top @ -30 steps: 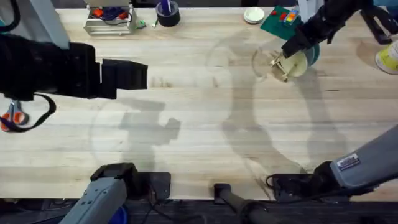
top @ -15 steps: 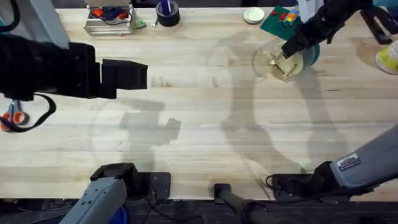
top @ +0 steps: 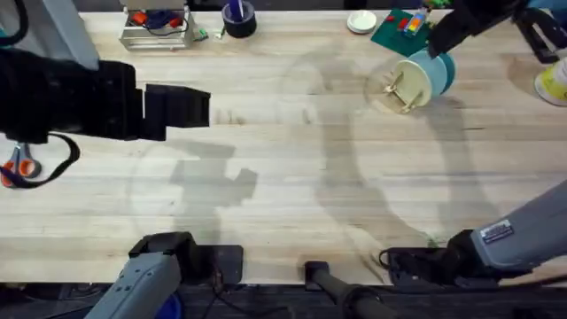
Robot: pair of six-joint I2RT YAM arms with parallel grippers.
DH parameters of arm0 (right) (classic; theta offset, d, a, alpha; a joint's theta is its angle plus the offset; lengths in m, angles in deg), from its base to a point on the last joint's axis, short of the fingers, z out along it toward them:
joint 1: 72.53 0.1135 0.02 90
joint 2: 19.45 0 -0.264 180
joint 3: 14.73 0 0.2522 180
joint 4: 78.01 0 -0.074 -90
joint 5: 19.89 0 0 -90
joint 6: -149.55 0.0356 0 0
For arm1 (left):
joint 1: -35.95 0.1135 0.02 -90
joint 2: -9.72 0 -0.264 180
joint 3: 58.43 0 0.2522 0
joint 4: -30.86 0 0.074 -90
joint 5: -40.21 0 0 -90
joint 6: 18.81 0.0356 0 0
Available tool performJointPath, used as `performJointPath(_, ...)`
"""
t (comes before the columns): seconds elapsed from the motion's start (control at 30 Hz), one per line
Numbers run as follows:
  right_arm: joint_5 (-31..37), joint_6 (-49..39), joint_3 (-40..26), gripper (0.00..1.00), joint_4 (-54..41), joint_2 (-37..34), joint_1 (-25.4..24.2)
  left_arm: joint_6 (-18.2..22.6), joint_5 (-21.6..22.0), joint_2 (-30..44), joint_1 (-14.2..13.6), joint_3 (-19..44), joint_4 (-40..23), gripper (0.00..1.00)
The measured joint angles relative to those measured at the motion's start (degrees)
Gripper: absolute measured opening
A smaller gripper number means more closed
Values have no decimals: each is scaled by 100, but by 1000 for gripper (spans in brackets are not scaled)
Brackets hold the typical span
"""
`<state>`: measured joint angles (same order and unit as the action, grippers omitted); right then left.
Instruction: Pick up the plates from the table one by one and place each into a slot on the dish rack.
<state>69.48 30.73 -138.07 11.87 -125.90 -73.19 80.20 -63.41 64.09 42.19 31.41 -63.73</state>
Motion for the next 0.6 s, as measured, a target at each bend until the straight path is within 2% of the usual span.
performJointPath(0.27,85,16,-978,189,-911,55,0,0,0,0,0,0,1,995)
performJointPath(0.6,87,321,-1076,63,-1607,201,0,0,0,0,0,0,0,995)
